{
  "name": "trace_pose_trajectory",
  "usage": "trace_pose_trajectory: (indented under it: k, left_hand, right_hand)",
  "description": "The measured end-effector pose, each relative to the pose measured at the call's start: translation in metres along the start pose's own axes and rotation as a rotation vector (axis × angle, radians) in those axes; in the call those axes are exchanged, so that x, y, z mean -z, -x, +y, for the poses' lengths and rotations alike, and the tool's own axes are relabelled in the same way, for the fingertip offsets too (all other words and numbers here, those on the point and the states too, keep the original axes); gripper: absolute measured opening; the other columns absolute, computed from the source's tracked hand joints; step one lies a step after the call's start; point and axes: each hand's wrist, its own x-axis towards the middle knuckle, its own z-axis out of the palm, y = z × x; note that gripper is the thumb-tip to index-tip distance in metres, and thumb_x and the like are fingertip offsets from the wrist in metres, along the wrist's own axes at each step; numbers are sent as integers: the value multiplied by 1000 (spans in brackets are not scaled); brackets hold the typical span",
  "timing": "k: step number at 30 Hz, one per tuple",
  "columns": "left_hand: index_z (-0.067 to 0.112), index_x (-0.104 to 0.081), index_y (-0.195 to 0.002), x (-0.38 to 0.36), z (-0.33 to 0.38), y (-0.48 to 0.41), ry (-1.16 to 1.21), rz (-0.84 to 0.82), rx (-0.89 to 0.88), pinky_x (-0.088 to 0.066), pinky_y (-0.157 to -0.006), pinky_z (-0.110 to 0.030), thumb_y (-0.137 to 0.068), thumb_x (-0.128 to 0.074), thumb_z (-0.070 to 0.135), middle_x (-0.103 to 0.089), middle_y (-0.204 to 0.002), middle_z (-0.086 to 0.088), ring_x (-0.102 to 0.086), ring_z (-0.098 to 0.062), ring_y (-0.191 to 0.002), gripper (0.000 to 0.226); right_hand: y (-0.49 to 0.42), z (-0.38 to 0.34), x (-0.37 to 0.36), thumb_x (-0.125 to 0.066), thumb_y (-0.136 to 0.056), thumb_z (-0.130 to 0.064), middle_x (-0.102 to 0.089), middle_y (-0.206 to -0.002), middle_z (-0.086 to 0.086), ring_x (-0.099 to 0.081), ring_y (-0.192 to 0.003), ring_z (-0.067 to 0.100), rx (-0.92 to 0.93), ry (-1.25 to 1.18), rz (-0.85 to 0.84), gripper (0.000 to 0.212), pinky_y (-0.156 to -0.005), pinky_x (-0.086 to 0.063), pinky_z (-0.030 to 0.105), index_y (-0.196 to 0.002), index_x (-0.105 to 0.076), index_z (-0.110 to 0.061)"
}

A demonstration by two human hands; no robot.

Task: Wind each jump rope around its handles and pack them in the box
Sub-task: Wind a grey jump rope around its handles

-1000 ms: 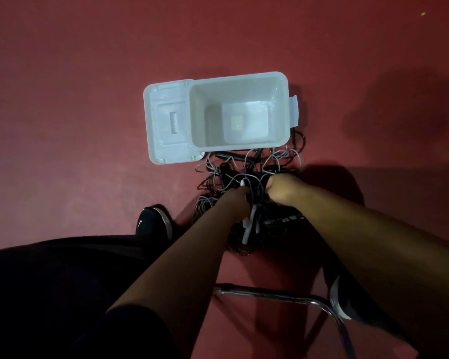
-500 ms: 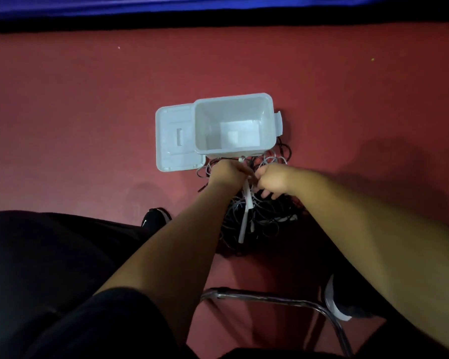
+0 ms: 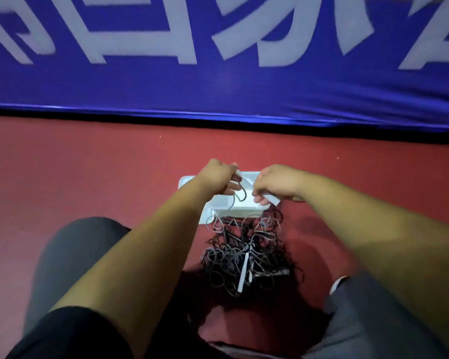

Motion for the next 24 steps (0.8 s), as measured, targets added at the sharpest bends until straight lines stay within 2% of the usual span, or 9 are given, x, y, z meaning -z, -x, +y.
trace_pose_trajectory:
  k: [3,6,9,12,14,17,19,22,24]
  left_hand:
    - [19,-62,-130,10,21,29,10,17,-96,-59,-63,-35,-109,-43,26,-72,-93,-8,-62,-21,-67,29]
    - [41,-73,-117,12,35,58,-100,-78,-183,-52,-59,-30,-93,-53,10,-59,-83,-2,-47,-16,-65,44]
    - [33,-77,-105,5,41,83,-226,-173,-225,-48,-67,-29,-95,-63,21,-67,-89,9,-52,-17,-77,21]
    - [23,-78,-103,-2,36,89,-400,-217,-241,-47,-66,-23,-98,-69,33,-75,-105,5,-66,-16,-93,15]
    - [15,-77,-107,-3,37,87,-453,-163,-269,-46,-65,-18,-98,-71,32,-72,-98,4,-63,-9,-83,20]
    - [19,-80,-108,6,49,78,-683,-45,-247,-46,-83,-27,-101,-65,34,-70,-102,4,-63,-17,-97,22]
    - [22,-81,-104,13,56,78,-786,-44,-216,-43,-83,-29,-103,-60,36,-66,-94,5,-60,-20,-95,25]
    - [21,-79,-97,20,68,78,-756,-49,-203,-48,-79,-29,-107,-54,39,-72,-94,-2,-61,-16,-83,32]
    - [12,-73,-96,20,83,81,-594,-66,-208,-50,-64,-25,-111,-50,32,-75,-85,-8,-66,-14,-67,34]
  right_hand:
    - [39,-34,17,-56,-91,-4,-66,-84,13,-55,-65,20,43,16,96,10,-57,-48,31,-95,-65,-2]
    - [79,-63,32,-61,-78,-17,-62,-77,10,-47,-63,24,112,48,174,11,-51,-37,28,-86,-67,-12]
    - [115,-89,45,-65,-83,-21,-64,-75,5,-44,-59,20,224,-23,255,5,-49,-33,27,-84,-65,-16]
    - [145,-109,67,-69,-89,-25,-64,-68,0,-44,-51,15,308,-62,377,11,-46,-34,24,-82,-66,-17]
    - [158,-117,84,-71,-89,-27,-64,-68,0,-44,-51,15,327,-61,466,14,-48,-35,26,-82,-68,-15]
    - [169,-122,113,-69,-93,-24,-58,-74,2,-37,-47,13,362,-414,600,11,-44,-28,24,-87,-65,-16]
    - [178,-123,134,-68,-93,-23,-55,-76,3,-35,-47,12,385,-624,665,10,-45,-26,26,-89,-64,-15]
    - [181,-113,159,-66,-93,-23,-54,-73,1,-35,-47,11,393,-722,702,12,-47,-25,27,-85,-62,-16]
    - [168,-100,160,-65,-93,-23,-53,-73,2,-36,-46,12,350,-725,722,10,-47,-29,26,-87,-63,-16]
